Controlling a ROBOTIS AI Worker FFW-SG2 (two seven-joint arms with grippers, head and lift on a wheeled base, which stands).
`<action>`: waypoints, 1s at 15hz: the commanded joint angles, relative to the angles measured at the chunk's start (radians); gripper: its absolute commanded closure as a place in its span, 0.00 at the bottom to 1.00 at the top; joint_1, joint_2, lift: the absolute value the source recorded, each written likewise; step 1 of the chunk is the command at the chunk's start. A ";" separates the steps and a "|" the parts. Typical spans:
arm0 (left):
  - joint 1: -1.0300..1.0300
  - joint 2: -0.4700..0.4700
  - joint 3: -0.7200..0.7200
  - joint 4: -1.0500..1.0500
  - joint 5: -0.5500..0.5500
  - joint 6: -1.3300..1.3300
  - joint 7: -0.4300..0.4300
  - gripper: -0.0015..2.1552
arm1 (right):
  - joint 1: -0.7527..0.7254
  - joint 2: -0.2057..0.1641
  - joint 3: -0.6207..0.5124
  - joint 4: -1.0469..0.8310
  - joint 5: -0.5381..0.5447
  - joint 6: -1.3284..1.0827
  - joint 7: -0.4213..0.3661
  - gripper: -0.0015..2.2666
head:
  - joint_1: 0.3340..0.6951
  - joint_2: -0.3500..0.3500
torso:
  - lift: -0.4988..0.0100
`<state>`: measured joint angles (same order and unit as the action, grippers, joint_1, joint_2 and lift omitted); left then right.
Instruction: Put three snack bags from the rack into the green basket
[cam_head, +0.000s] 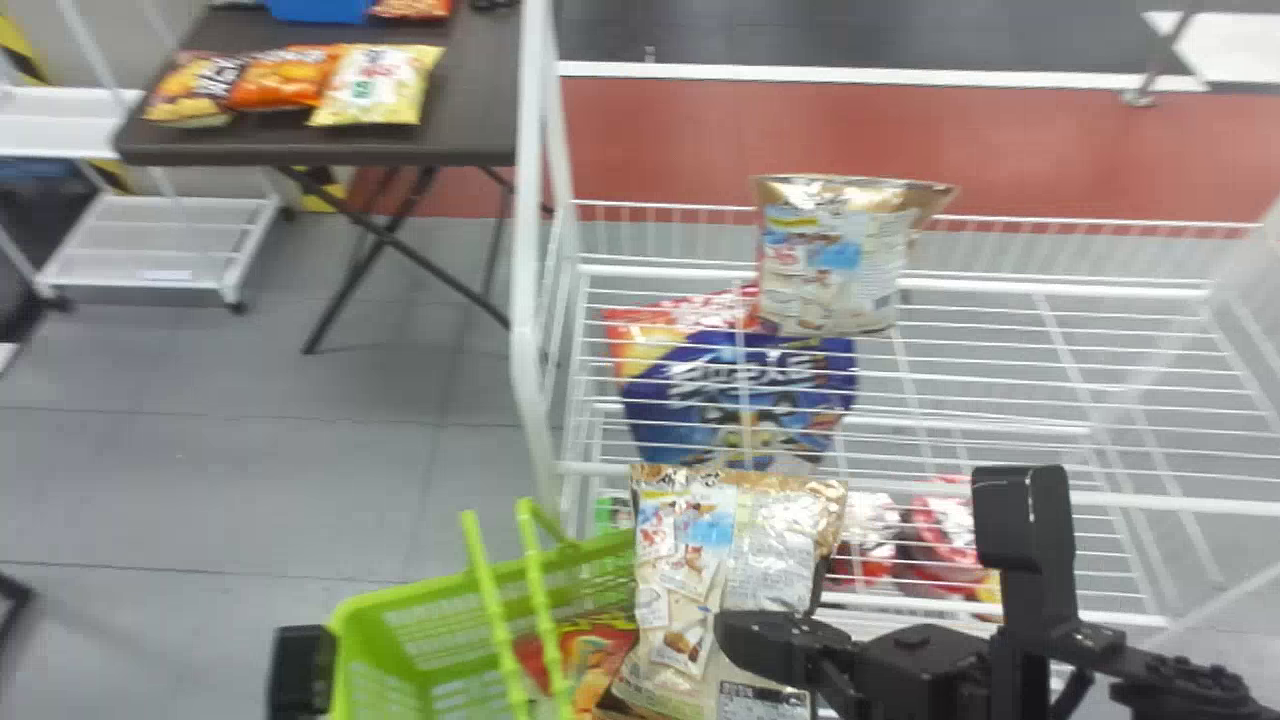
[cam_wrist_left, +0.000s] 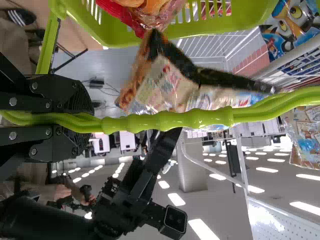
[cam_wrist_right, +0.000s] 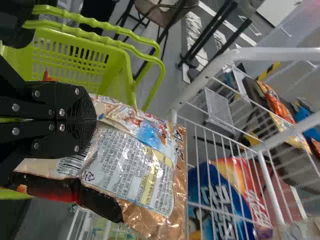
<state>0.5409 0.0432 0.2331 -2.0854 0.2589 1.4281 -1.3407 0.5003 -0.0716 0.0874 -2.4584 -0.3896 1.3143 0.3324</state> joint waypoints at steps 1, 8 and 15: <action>0.002 0.000 -0.015 -0.001 0.000 -0.002 0.002 1.00 | -0.039 -0.005 0.095 0.099 0.034 -0.014 -0.007 1.00 | 1.00 0.70 | 0.98; 0.002 0.000 -0.029 -0.004 -0.001 0.001 0.003 1.00 | -0.026 -0.040 0.121 0.130 0.017 -0.017 0.036 0.00 | 1.00 0.89 | 0.98; 0.002 0.001 -0.026 -0.004 -0.001 0.001 0.003 1.00 | -0.026 -0.025 -0.213 0.019 -0.031 -0.158 0.066 0.01 | 1.00 0.55 | 0.98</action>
<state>0.5424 0.0443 0.2064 -2.0891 0.2576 1.4306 -1.3368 0.4757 -0.1008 -0.0614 -2.4315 -0.4194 1.2246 0.4019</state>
